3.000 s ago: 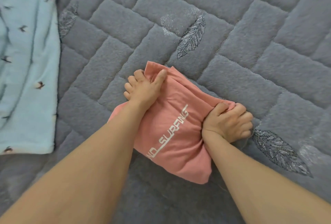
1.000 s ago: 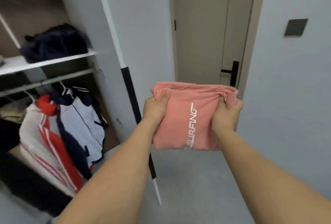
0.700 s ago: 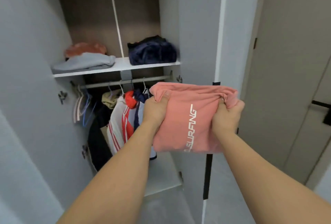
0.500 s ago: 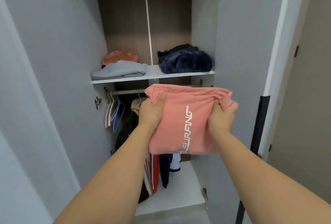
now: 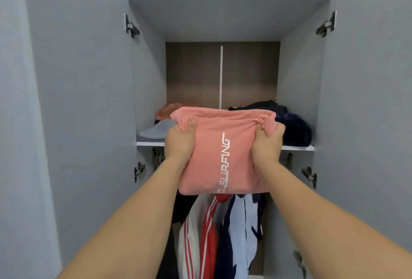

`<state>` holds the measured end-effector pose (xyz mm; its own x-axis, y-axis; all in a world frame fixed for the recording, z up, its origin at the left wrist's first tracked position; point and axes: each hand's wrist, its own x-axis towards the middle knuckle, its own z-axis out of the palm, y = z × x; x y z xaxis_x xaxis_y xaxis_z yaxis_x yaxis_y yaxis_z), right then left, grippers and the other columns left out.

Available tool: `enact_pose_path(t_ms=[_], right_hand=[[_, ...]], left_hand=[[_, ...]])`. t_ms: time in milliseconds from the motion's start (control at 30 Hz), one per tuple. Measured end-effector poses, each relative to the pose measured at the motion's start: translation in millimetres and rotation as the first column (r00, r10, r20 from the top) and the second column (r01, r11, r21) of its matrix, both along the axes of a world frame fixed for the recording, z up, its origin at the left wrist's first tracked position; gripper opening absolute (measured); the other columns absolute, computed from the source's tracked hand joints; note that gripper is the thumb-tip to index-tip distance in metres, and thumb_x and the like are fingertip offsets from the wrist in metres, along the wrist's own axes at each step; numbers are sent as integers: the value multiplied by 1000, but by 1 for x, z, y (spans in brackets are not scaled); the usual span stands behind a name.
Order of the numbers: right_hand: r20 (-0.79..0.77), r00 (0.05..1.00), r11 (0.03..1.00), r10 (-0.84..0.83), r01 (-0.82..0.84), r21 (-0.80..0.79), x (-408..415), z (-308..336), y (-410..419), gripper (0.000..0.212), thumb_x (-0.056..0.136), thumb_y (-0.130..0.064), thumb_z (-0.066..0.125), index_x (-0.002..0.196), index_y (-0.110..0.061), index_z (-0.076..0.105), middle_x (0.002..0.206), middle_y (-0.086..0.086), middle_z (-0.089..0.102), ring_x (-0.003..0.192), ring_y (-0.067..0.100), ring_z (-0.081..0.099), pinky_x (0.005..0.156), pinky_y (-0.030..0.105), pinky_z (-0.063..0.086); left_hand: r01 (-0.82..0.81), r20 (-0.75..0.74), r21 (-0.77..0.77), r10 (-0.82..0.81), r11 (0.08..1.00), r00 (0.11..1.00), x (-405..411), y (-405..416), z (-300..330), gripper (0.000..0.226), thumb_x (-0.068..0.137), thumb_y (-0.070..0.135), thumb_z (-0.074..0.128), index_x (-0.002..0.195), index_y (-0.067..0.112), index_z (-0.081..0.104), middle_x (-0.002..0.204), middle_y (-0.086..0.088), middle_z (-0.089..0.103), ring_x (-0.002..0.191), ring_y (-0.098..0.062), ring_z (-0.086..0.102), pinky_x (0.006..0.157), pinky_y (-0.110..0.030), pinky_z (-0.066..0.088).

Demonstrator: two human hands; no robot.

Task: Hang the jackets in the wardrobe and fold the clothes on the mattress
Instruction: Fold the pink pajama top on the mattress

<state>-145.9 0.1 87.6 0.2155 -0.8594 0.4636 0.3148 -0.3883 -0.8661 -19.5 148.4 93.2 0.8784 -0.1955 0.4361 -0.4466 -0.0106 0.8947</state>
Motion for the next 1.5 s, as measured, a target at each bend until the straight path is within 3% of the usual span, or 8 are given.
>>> enact_pose_path(t_ms=[400,667,933,1067,1200,1267,1400,1500], right_hand=[[213,965,986,154,-134,-103,175,119,-94,19,99,-25,51,113,-21,41,96,-8,54,88,12,55,78,31,45],[296,955,989,2,42,-144,230,184,-208,20,98,-20,52,116,-19,44,90,-14,52,78,-1,50,61,17,36],[256,952,954,-170,224,-198,261,213,-346,13,96,-24,52,105,-24,43,86,-13,55,83,15,55,81,34,46],[158,952,923,-264,296,-246,281,226,-400,20,94,-26,48,113,-22,45,100,-2,62,92,27,59,83,40,48],[-11,915,867,-403,378,-324,304,224,-454,22,96,-25,41,117,-20,41,109,9,63,96,35,60,83,43,47],[-128,870,834,-477,402,-377,317,214,-481,25,96,-18,40,121,-17,40,113,14,63,100,39,59,80,42,42],[-535,665,837,-521,275,-473,345,170,-536,37,96,-21,44,131,-10,39,128,19,57,117,39,56,92,43,43],[-793,423,893,-438,101,-439,361,117,-570,41,98,-33,41,132,-11,41,136,17,51,124,36,51,99,44,40]], left_hand=[[-152,225,-136,180,979,958,162,-82,131,45,92,54,54,108,14,68,108,-9,70,101,-33,64,92,-44,51],[-39,225,-126,67,991,972,232,-210,190,51,93,58,50,117,14,63,114,-5,66,102,-29,62,83,-36,48],[83,164,-146,-59,986,985,265,-351,216,50,94,56,50,118,14,61,116,-6,66,105,-32,62,87,-38,49],[107,75,-171,-95,979,993,289,-414,220,54,94,53,52,127,11,56,124,-10,63,110,-34,60,83,-34,44],[158,-47,-198,-171,967,984,315,-474,215,63,92,47,59,141,10,46,131,-12,59,116,-35,59,100,-39,48],[208,-126,-182,-233,961,964,333,-503,203,59,93,38,61,142,9,46,126,-12,62,109,-32,63,98,-41,51],[317,-208,159,-283,935,937,368,-552,155,25,101,20,50,117,5,62,113,-14,65,100,-29,64,87,-39,54],[373,-235,597,-289,711,928,380,-572,101,28,103,24,48,118,5,64,119,-11,64,105,-28,63,83,-35,50]])
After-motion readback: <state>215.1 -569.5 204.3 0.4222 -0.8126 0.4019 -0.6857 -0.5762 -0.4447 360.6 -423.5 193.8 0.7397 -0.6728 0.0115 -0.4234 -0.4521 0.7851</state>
